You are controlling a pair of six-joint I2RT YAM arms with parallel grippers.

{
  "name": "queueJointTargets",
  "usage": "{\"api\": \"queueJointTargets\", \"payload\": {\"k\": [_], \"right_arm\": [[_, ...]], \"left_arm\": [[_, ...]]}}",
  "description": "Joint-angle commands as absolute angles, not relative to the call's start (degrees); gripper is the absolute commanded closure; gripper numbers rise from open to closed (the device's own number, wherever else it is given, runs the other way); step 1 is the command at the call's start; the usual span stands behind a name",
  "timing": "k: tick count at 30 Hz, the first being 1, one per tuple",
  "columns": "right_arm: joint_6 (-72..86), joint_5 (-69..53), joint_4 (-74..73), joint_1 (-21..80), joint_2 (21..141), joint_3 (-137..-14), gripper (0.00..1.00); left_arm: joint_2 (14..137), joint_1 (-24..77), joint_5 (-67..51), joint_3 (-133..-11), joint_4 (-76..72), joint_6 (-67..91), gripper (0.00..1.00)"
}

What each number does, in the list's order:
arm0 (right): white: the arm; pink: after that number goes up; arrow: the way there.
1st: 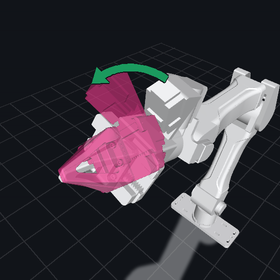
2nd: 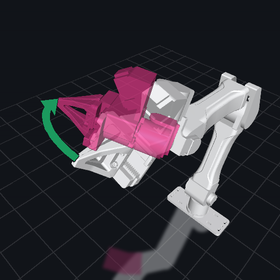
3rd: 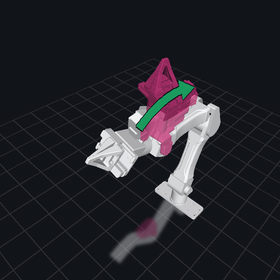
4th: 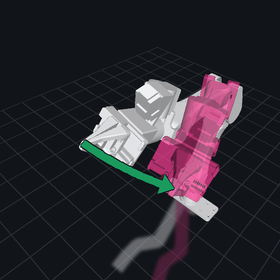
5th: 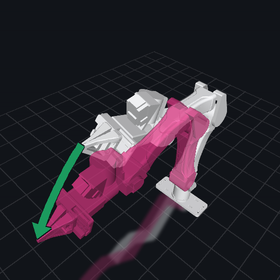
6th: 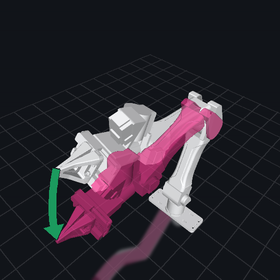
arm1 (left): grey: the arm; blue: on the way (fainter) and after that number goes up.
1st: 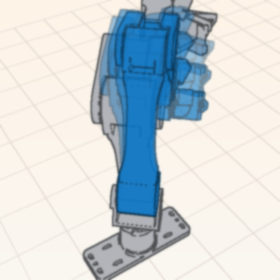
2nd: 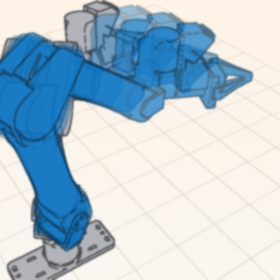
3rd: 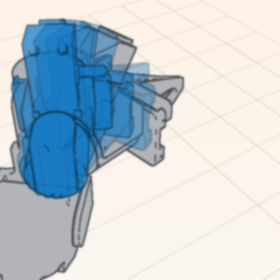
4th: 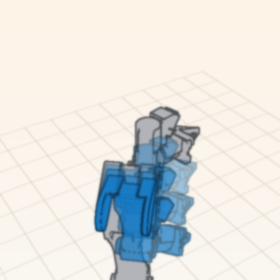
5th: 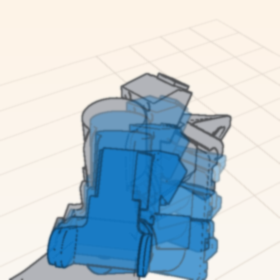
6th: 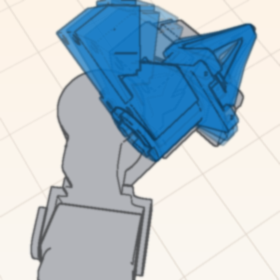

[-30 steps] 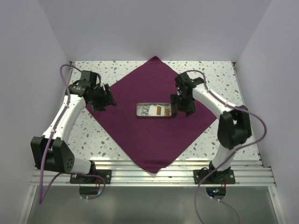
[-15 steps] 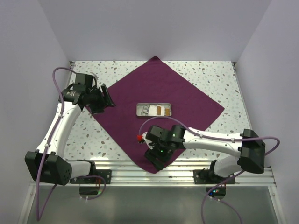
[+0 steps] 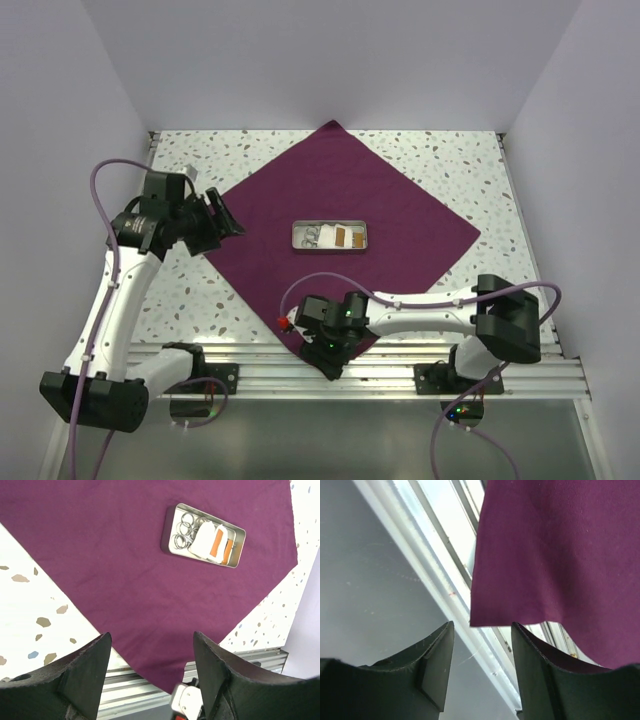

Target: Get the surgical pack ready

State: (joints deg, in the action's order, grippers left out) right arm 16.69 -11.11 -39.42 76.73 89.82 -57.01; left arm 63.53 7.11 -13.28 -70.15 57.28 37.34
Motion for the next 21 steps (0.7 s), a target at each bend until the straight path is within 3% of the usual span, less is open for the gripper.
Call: {"api": "queueJointTargets", "payload": {"k": [1,5,9,13,21], "right_arm": [[16.26,-9.84,-35.86,77.25,91.67,-56.51,0.47],[15.82,-9.23,-35.68,77.34,93.51,-57.48,0.51],[15.82,-6.69,-37.35,77.43,93.79,-59.5,0.65],[16.96,-1.68,-39.11,77.34,90.19,-60.9,1.0],[17.32,9.04,-43.67,75.51,86.04,-69.78,1.0]], "left_arm": [[61.44,6.5,-14.06,-69.08,59.06,38.5,0.3],[60.65,6.5,-14.24,-68.12,59.06,38.76,0.3],[60.38,6.5,-14.24,-67.68,58.89,38.76,0.3],[60.73,6.5,-14.06,-67.59,58.62,38.32,0.3],[64.33,6.5,-14.85,-68.64,57.39,36.21,0.3]]}}
